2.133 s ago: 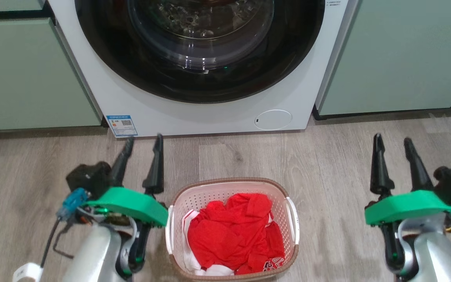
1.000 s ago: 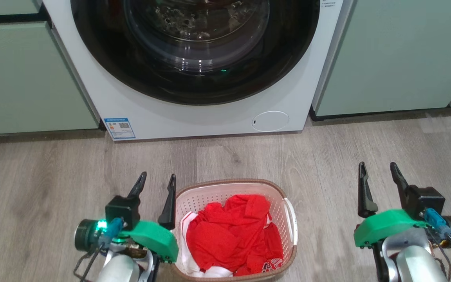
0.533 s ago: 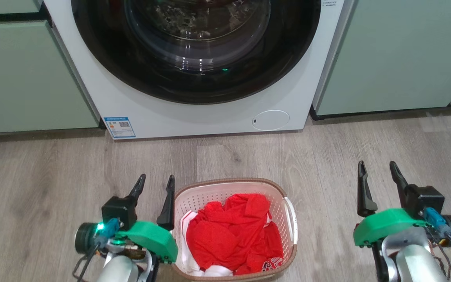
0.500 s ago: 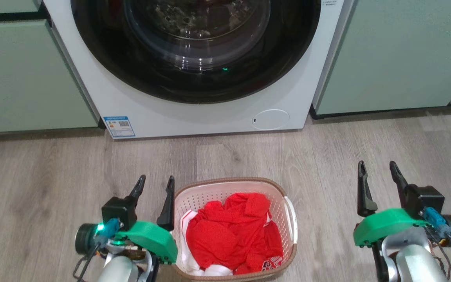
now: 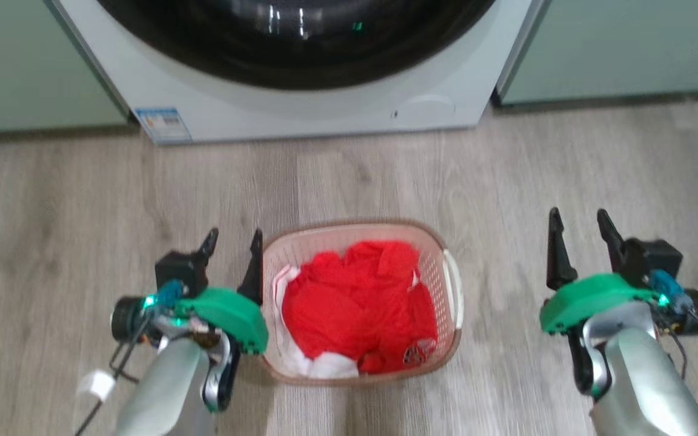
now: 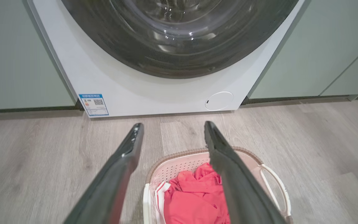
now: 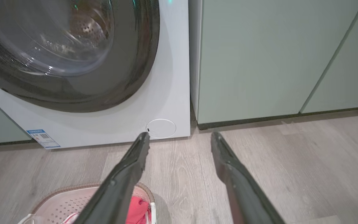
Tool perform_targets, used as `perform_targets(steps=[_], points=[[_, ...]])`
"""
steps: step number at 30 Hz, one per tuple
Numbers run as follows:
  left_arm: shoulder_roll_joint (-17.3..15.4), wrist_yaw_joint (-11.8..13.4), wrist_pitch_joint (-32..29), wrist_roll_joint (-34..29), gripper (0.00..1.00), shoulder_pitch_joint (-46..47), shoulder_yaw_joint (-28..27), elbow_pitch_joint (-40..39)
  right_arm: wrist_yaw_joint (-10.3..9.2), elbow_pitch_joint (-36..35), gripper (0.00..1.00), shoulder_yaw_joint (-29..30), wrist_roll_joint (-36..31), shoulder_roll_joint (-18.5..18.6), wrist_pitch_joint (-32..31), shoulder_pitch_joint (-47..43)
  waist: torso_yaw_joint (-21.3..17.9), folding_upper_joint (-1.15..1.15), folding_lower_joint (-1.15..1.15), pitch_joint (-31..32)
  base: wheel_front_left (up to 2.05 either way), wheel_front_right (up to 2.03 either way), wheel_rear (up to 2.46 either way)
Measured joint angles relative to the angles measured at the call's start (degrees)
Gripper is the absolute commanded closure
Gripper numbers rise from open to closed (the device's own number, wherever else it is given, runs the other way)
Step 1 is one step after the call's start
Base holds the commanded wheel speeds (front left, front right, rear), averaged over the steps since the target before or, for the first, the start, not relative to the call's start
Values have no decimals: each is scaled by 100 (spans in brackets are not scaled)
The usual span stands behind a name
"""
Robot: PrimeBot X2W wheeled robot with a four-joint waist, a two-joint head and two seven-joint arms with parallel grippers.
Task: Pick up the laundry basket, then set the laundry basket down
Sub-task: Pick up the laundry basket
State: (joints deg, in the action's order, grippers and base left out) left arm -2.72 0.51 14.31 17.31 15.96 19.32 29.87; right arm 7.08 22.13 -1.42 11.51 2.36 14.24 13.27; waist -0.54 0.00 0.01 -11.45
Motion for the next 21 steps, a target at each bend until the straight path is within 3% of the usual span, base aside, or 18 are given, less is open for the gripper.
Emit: perform_targets(steps=[10,21], points=[[46,-258,14,34,0,1305,45,1540,0,1183,0,-410,243,26,-57,1214,-15,0,1,-1269,0,0,0],[92,-471,-15,-64,0,2547,427,3421,0,2470,0,-1243,932,66,-581,2310,-88,0,1,-2455,0,0,0]])
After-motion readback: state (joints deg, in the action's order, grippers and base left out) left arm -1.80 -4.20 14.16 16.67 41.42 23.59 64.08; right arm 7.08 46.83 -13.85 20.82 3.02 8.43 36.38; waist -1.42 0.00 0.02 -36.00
